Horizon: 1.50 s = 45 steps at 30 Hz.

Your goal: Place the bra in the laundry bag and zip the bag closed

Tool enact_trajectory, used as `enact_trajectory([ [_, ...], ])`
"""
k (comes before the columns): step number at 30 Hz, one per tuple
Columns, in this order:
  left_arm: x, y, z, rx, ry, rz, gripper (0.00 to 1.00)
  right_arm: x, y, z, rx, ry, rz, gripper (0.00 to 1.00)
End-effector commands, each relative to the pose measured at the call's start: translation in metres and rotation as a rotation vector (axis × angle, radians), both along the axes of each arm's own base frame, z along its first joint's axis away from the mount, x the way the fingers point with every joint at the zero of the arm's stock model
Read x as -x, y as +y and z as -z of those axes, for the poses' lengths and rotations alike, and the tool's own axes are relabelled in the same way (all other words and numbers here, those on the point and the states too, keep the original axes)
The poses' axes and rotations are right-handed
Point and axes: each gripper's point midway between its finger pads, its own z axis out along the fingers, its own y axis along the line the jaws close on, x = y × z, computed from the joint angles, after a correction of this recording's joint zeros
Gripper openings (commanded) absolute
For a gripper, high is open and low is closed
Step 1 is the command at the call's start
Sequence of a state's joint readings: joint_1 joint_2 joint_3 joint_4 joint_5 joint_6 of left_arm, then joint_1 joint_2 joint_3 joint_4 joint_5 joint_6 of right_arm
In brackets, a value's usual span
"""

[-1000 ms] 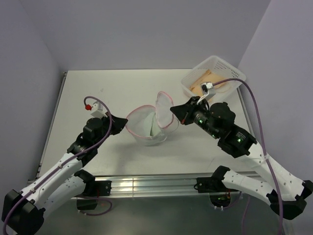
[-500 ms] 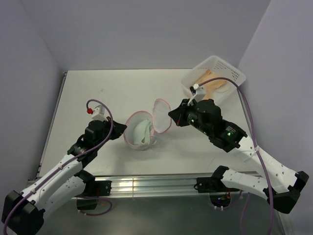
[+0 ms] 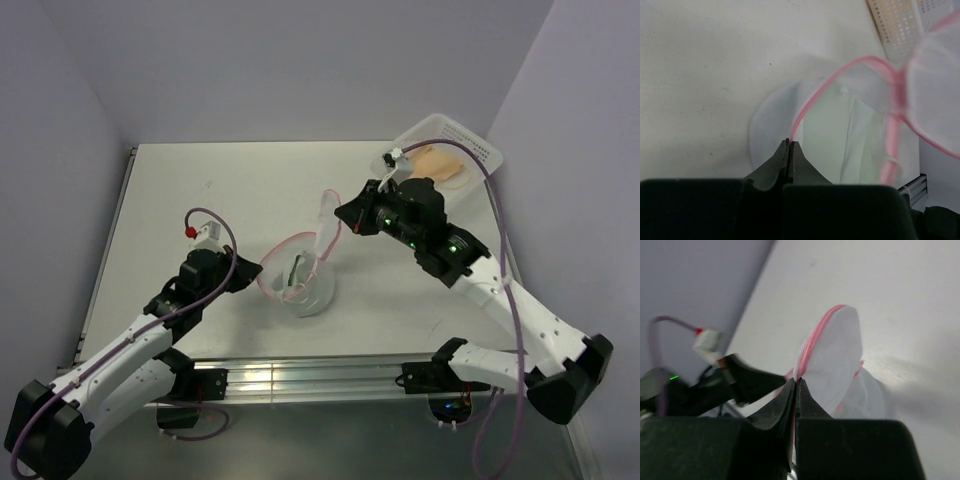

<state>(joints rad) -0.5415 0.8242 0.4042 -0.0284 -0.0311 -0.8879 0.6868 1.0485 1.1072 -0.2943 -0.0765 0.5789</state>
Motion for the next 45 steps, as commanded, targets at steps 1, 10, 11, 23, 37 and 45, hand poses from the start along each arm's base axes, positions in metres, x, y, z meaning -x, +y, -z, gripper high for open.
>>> enact_trajectory([
  [1, 0.002, -0.008, -0.043, 0.102, -0.104, 0.032, 0.0, -0.012, 0.003, 0.028, 0.016, 0.058, -0.001, 0.0],
  [10, 0.008, -0.001, -0.036, 0.089, -0.077, 0.019, 0.0, 0.002, -0.012, 0.026, 0.028, 0.025, 0.014, 0.0],
  [11, 0.007, -0.002, -0.031, 0.085, -0.068, 0.02, 0.0, 0.004, -0.011, 0.032, 0.023, 0.04, 0.007, 0.0],
  [23, 0.007, 0.004, -0.028, 0.045, -0.081, 0.007, 0.0, -0.017, -0.043, 0.121, 0.211, 0.137, 0.129, 0.25],
  [37, 0.006, 0.002, -0.037, 0.075, -0.118, 0.012, 0.0, 0.083, 0.013, 0.159, 0.07, 0.1, -0.177, 0.55],
  [45, 0.006, 0.001, -0.041, 0.083, -0.128, 0.017, 0.0, 0.092, 0.047, 0.185, -0.059, 0.128, -0.269, 0.55],
])
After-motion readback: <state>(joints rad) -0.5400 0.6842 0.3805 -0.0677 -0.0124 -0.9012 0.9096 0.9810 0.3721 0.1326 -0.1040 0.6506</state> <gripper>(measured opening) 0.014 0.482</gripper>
